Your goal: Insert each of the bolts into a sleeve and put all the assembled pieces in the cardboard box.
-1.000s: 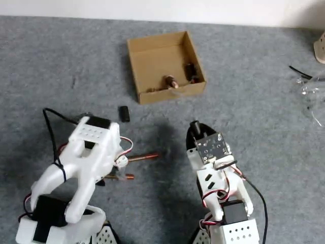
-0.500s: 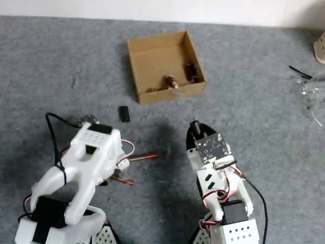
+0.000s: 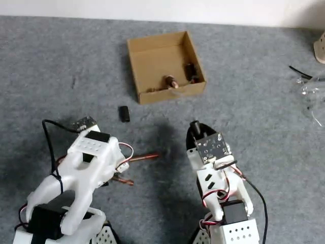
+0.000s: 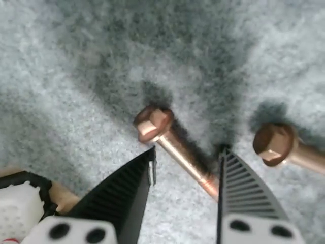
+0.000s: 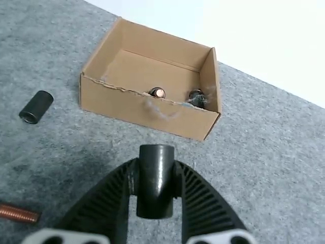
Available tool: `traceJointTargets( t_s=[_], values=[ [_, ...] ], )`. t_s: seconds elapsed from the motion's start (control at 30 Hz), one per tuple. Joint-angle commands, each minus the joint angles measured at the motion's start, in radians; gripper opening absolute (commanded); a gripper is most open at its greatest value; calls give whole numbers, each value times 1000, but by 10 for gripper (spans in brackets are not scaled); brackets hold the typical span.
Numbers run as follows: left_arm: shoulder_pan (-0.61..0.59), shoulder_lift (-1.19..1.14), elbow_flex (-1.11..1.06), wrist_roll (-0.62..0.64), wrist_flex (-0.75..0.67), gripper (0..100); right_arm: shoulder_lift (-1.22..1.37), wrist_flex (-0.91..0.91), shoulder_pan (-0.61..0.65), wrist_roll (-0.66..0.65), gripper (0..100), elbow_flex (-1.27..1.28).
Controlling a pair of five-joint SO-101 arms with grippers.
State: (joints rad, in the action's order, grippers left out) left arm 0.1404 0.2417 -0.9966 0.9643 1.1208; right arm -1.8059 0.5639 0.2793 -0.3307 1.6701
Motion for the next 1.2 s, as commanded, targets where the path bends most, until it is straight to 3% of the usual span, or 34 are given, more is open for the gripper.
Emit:
traceJointTargets(
  t_s=[0.0, 0.13, 0.43, 0.8, 1.03, 1.17],
  values=[
    [10, -7, -4, 6, -32, 111, -4, -44, -13, -9, 5, 94],
    [-1, -5, 13, 6, -35, 0, -4, -44, -13, -9, 5, 94],
    [-19, -4, 62, -2, -23, 6, -4, -44, -13, -9, 5, 94],
    [-263, -4, 484, -6, 308, 6, -4, -44, -13, -9, 5, 94],
    [-309, -4, 839, -356, 523, 6, -4, -44, -13, -9, 5, 94],
    [-311, -4, 987, -411, 552, 6, -4, -44, -13, -9, 5, 94]
  ],
)
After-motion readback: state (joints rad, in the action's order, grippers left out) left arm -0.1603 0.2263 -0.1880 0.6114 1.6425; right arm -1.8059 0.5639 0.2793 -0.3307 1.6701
